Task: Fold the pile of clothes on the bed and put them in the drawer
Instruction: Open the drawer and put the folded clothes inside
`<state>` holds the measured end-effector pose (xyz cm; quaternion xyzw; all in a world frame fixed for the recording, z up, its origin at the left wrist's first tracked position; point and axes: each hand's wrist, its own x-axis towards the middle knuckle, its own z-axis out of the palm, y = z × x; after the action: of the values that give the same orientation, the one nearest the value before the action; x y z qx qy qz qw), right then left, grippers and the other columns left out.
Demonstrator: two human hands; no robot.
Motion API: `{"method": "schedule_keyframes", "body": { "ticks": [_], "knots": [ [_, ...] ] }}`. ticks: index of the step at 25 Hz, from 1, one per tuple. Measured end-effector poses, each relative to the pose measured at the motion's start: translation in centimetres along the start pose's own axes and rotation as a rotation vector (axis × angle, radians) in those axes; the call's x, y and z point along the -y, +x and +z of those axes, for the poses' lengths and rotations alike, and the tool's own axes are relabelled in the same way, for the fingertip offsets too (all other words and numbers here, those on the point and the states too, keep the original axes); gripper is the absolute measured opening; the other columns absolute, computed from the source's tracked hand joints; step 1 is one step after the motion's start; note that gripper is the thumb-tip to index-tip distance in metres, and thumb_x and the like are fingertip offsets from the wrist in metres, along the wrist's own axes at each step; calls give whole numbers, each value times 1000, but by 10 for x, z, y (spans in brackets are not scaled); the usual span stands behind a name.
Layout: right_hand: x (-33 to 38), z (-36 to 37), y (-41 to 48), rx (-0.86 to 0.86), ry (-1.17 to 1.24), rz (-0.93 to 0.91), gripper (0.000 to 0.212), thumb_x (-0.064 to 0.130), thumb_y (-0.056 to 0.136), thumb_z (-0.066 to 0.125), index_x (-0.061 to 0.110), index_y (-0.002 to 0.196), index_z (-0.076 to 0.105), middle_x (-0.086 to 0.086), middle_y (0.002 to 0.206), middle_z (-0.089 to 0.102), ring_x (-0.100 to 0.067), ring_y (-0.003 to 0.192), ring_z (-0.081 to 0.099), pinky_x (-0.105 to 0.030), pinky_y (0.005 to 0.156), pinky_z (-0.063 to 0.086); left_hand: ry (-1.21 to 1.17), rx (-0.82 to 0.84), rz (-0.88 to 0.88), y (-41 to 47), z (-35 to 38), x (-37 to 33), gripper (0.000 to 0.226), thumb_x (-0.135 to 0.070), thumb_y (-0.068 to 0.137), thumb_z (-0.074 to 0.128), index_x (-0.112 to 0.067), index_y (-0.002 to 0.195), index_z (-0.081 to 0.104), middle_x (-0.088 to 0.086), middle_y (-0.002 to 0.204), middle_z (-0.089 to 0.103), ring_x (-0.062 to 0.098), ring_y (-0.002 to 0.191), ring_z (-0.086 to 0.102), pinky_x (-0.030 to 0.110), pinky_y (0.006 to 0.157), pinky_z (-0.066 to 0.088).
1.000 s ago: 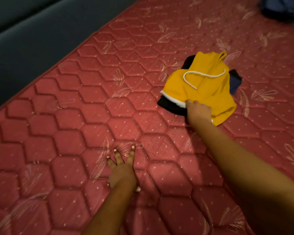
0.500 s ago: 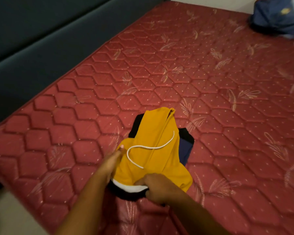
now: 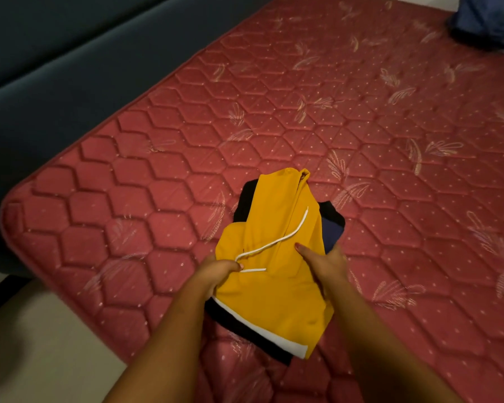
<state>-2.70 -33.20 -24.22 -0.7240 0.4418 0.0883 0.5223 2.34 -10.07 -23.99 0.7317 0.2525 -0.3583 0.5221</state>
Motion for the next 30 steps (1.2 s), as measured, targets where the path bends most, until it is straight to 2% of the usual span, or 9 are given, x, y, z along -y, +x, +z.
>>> {"method": "schedule_keyframes", "body": {
  "ticks": [3,7,11,13,16,18,23,28,30],
  "knots": [
    [2,20,-12,66,70,-21,107,53,53,87,15,137,32,-10,136,51,-34,117,53,-54,98,45,-87,-50,68,-19,-4,11,40,-10,73,77,-16,108,59,4,101,62,24,85,58,29,71,45],
    [10,55,-47,183,84,-76,77,21,71,84,12,133,40,-7,125,57,-30,109,57,-47,93,47,-146,15,2,-52,-43,45,60,-23,48,72,-17,107,65,9,110,68,28,92,64,33,78,51],
    [5,102,-93,395,134,-118,59,8,74,80,18,122,48,-4,115,61,-23,94,60,-38,81,47,-465,147,-55,-82,-94,102,52,-33,65,84,-22,112,63,7,108,70,27,98,66,38,84,52],
    [-2,128,-122,504,98,-120,56,8,75,79,21,121,50,-2,111,64,-19,91,62,-36,77,48,-609,72,-55,-100,-114,142,59,-48,68,77,-26,119,58,7,115,67,29,104,64,42,88,51],
    [-15,166,-177,673,6,-128,49,5,77,75,22,117,55,-1,106,67,-17,88,64,-31,66,49,-639,-99,-85,-120,-139,223,118,-72,37,83,-28,140,45,7,132,59,34,115,58,55,102,43],
    [-30,196,-222,792,-74,-126,48,1,77,74,20,117,58,-4,107,69,-18,89,66,-29,64,51,-710,-197,-96,-145,-159,283,130,-77,30,80,-31,144,39,8,138,54,37,119,54,58,104,40],
    [-104,273,-370,1129,-446,-172,58,14,75,79,18,126,50,-3,118,63,-24,102,61,-41,87,51,-1010,-416,-216,-267,-191,436,72,-42,82,68,-20,144,39,17,139,51,42,120,52,56,102,40],
    [-237,303,-558,1404,-758,-219,57,21,82,73,30,128,41,2,115,57,-20,98,58,-39,85,47,-1267,-680,-196,-417,-168,625,92,-60,64,78,-24,141,44,13,137,54,36,115,57,54,99,44],
    [-309,305,-642,1531,-902,-235,52,18,83,72,32,123,42,5,107,59,-15,91,58,-36,80,47,-1437,-809,-216,-486,-140,704,85,-53,66,80,-20,138,49,13,132,59,35,111,61,52,95,48]
  ]
}}
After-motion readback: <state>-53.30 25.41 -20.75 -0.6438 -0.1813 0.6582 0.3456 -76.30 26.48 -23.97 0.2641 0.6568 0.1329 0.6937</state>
